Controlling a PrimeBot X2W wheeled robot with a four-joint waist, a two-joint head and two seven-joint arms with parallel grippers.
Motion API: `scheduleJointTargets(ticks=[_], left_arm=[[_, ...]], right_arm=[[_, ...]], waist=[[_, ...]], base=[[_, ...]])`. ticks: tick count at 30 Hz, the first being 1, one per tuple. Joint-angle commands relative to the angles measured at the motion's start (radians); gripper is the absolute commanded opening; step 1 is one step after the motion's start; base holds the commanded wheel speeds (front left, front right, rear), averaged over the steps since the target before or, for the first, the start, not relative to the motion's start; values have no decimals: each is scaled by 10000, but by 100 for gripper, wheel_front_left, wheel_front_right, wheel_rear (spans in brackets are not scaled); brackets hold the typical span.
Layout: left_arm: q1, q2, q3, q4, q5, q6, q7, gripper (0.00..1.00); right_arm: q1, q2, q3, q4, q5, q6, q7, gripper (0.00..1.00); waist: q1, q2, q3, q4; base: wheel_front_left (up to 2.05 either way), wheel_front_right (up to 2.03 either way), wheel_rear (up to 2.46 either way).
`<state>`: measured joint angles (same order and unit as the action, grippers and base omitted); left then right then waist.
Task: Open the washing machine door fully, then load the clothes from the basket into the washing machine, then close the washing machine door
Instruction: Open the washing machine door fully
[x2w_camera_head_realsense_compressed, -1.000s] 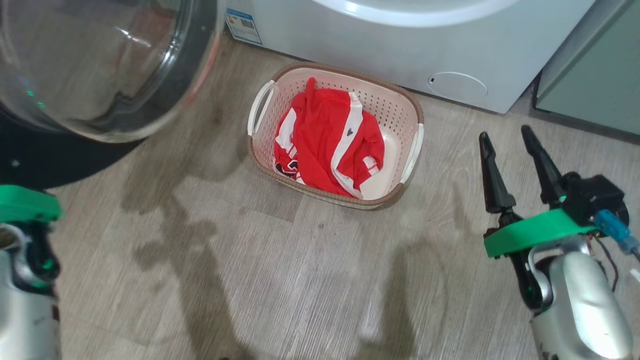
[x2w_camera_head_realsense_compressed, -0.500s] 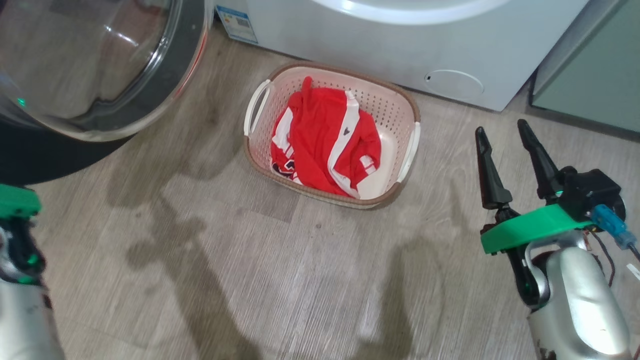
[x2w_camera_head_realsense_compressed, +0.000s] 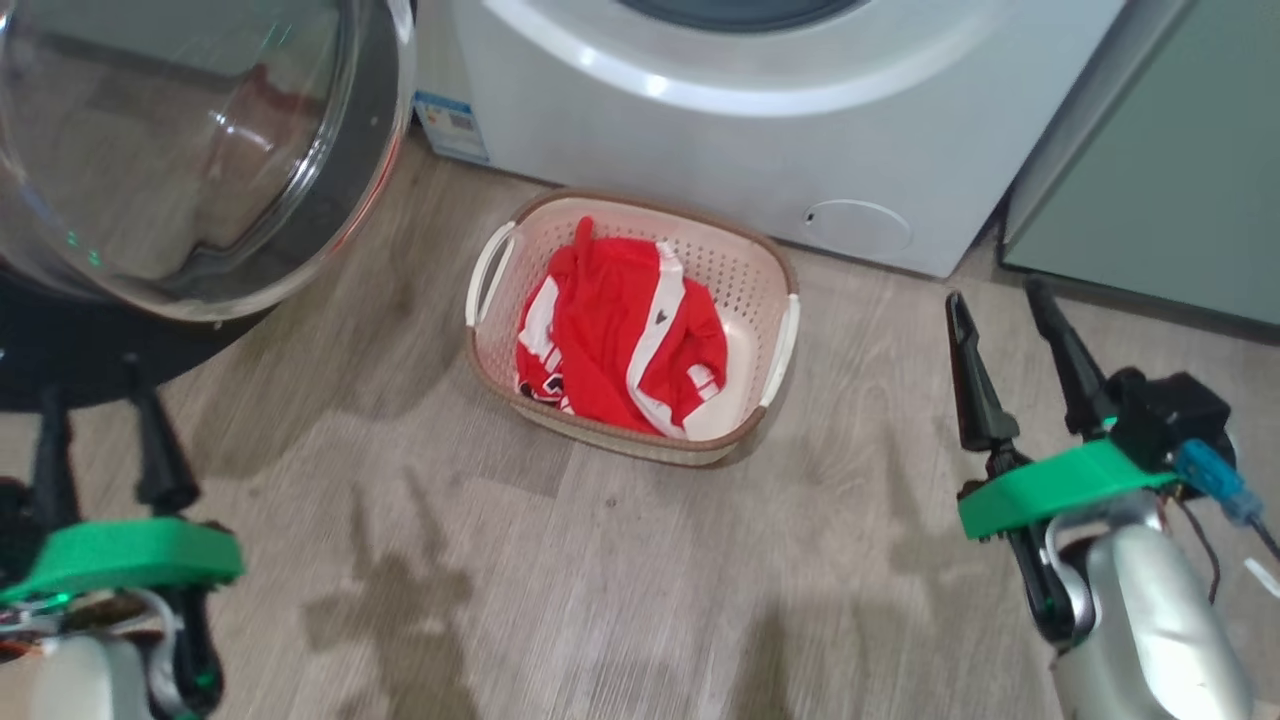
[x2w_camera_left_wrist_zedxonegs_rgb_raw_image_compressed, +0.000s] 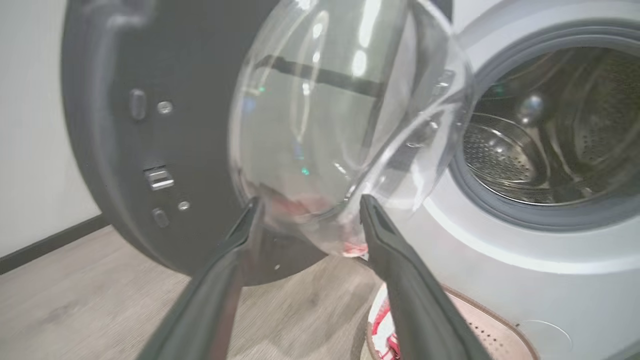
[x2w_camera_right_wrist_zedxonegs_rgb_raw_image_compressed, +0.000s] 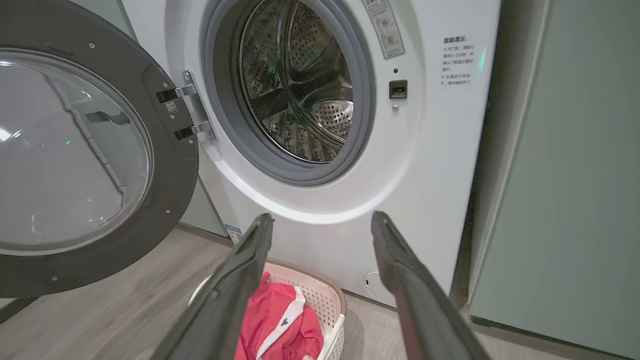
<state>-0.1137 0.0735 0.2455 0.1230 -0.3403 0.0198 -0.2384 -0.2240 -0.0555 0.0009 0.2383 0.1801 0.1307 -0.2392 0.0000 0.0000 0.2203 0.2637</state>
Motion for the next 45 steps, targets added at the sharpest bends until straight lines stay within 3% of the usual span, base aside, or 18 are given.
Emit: scheduleJointTargets(ticks=[1,10,19,28,45], left_arm=[[-27,157,92,-614,191,4,54,100],[736,-21,-1268,-1731,774,-15,708,100],[846,80,-2093,-1640,1132,-299,1112,100],[1091,202,-2453,-1570,1420,-291,1181,100],[1486,271,-2526,-1709,1292,-144,1214,100]], right_arm=[[8,53,198,-231,105,0,-126,100],[412,53,242,-106,246,0,-197,100],[960,53,258,-346,277,0,-213,100],[1556,53,267,-668,331,0,-144,100],[1681,53,216,-831,434,0,-48,100]], waist=[[0,0,-159,-138],[0,0,-777,-967],[0,0,-1300,-2049],[0,0,-1712,-2888],[0,0,-1827,-3088]], base=[[0,0,0],[0,0,0],[0,0,0],[0,0,0],[0,0,0]])
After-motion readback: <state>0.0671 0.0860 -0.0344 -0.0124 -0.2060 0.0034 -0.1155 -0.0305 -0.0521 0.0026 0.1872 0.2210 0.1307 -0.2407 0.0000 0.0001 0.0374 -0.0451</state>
